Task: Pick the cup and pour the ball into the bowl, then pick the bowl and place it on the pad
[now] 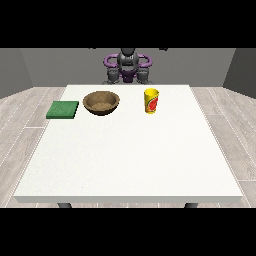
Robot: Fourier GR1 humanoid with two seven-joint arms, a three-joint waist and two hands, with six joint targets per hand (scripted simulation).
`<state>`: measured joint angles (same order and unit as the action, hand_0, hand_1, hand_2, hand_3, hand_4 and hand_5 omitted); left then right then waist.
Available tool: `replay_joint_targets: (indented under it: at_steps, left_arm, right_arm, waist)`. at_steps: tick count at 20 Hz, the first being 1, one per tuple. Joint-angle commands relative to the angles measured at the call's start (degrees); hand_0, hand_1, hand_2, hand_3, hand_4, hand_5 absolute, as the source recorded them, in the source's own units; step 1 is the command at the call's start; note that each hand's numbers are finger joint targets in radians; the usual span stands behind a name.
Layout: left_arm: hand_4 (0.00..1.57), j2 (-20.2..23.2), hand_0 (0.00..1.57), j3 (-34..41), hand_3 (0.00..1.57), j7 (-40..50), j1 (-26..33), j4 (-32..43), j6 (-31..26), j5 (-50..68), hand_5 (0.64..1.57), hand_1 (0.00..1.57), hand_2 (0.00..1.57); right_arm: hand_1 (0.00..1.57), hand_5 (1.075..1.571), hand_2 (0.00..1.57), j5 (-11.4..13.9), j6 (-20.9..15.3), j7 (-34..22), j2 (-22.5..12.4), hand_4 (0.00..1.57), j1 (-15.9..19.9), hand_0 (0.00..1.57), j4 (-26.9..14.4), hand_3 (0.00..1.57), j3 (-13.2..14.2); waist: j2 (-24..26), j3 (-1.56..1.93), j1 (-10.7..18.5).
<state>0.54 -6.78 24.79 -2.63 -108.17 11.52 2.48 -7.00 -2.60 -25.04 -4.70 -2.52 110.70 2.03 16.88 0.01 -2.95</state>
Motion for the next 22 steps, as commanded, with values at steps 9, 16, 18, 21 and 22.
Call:
replay_joint_targets:
  at_steps: [9,16,18,21,22]
  left_arm:
    - [0.55,2.7,0.00,6.5,0.00,-20.1,-11.8,11.0,-0.8,-3.0,1.513,0.00,0.00]
    - [0.41,3.1,0.00,10.2,0.00,-39.8,-11.5,25.2,-4.9,-0.9,1.484,0.00,0.00]
    - [0.31,2.6,0.00,8.4,0.00,-41.4,-10.6,28.7,-5.7,-2.4,1.480,0.00,0.00]
    - [0.04,4.1,0.00,10.2,0.00,-42.1,-12.8,35.6,-8.1,-1.3,1.457,0.00,0.00]
    - [0.00,2.3,0.00,10.1,0.00,-45.0,-12.1,36.9,-6.5,-1.8,1.451,0.00,0.00]
  right_arm:
    - [0.00,1.542,0.00,0.8,3.2,19.8,2.1,0.71,4.7,0.00,-3.5,0.00,0.0]
    - [0.00,1.547,0.00,-2.9,5.7,22.6,-0.5,0.68,8.9,0.00,-5.5,0.00,4.7]
    - [0.00,1.553,0.00,-4.8,6.4,21.5,-3.1,0.68,11.3,0.00,-8.8,0.00,8.4]
    - [0.00,1.560,0.00,-5.7,7.8,22.2,-4.0,0.67,11.4,0.00,-13.2,0.00,9.5]
    - [0.00,1.559,0.00,-7.2,9.9,25.9,-4.4,0.67,10.8,0.00,-12.4,0.00,10.5]
  waist:
    - [-24.2,0.01,-2.8]
    - [-31.8,-0.04,-3.9]
    - [-30.5,-0.02,-2.4]
    - [-27.1,-0.01,-1.2]
    - [-30.2,-0.01,-3.4]
